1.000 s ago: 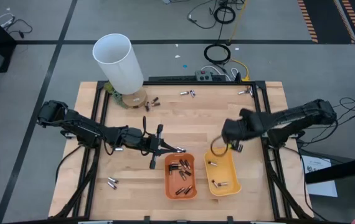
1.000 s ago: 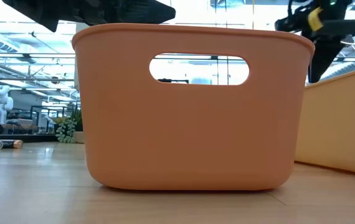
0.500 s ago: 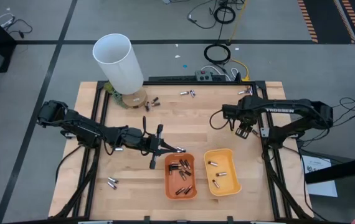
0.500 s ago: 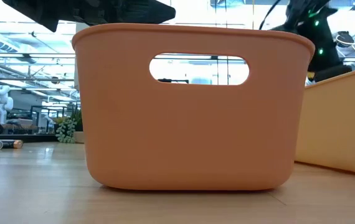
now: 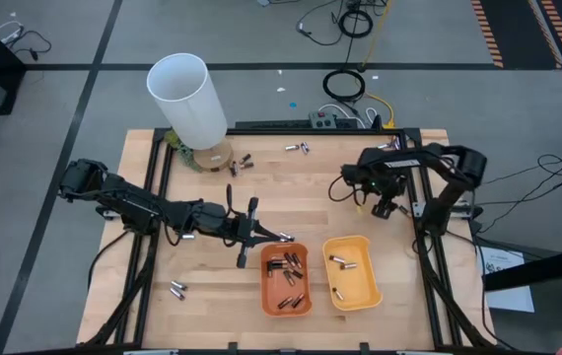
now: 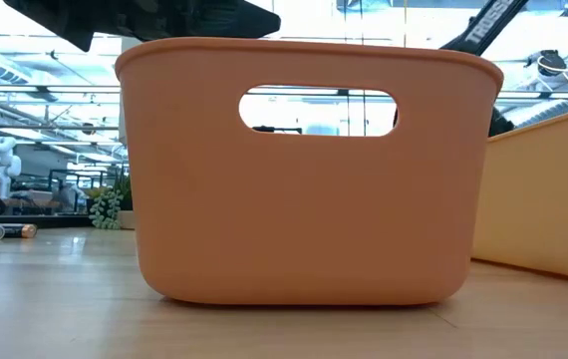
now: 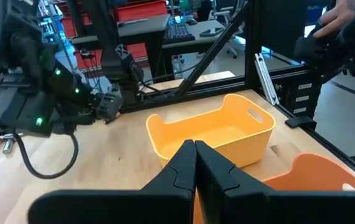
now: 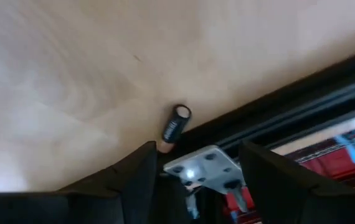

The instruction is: Sort batteries

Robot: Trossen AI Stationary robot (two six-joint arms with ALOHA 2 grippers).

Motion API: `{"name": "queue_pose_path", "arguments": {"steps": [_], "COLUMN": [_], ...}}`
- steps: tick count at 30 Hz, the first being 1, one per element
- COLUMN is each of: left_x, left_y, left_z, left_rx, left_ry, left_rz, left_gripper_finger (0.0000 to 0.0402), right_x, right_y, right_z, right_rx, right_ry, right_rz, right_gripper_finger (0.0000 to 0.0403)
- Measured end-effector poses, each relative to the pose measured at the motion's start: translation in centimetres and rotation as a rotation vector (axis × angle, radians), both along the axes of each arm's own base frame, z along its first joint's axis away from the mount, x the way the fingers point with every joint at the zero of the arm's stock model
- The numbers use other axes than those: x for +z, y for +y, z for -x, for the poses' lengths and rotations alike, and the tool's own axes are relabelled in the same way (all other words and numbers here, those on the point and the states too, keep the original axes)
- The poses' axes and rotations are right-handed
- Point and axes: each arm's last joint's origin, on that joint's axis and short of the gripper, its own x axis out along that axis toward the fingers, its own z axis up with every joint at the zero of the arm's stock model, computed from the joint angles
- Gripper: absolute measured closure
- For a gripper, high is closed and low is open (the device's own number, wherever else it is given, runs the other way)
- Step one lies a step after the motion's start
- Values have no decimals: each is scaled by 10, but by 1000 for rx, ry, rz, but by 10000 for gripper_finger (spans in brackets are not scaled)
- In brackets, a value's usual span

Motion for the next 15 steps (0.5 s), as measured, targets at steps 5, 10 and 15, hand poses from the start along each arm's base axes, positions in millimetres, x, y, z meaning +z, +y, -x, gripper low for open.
{"name": "queue_pose_path", "arguments": {"steps": [5, 10, 15], "left_x": [-3, -4, -4], "left_y": [0, 0, 0], "left_z": [0, 1, 1], "left_rx": [0, 0, 0], "left_ry": [28, 39, 42], "left_rz": [-6, -9, -9], "left_gripper_finger": [393, 393, 393], "right_x": [-12, -16, -17], "right_y": [-7, -15, -19], "right_z": [5, 13, 17], "right_rx": [-37, -88, -123], "right_ry": [19, 19, 6], "right_rz": [-57, -75, -93], "right_gripper_finger": [187, 187, 188]}}
